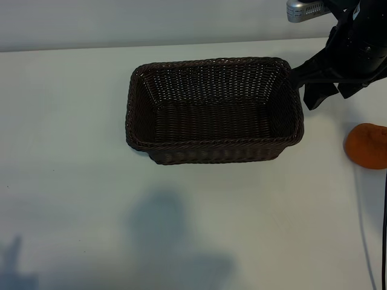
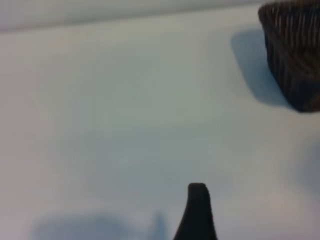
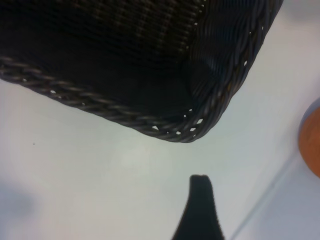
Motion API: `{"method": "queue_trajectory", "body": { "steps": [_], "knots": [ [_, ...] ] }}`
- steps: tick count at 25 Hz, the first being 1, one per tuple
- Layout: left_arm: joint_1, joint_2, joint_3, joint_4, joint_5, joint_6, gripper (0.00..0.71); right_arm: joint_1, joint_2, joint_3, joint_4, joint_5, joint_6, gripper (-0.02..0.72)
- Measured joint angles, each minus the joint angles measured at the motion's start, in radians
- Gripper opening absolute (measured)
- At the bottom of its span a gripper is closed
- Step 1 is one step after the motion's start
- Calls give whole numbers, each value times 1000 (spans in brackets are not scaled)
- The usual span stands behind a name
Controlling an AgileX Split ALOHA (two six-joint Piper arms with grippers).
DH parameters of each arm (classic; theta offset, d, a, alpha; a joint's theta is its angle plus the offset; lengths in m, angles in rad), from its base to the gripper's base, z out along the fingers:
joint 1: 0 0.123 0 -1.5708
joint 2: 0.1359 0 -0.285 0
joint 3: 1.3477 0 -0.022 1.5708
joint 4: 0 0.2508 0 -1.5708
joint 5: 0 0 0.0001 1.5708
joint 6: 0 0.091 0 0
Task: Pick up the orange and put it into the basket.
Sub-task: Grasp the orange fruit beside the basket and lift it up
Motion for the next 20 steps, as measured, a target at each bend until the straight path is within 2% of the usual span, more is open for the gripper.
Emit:
{"method": "queue_trajectory", "body": {
  "steps": [7, 12, 20],
  "knots": [
    [0, -15, 81, 0, 6, -21, 596, 0, 0, 0, 0, -3, -5, 547],
    [0, -17, 88, 0, 6, -22, 592, 0, 0, 0, 0, -10, -11, 547],
    [-4, -18, 88, 0, 6, -41, 527, 0, 0, 0, 13, -18, -12, 541]
  ]
}}
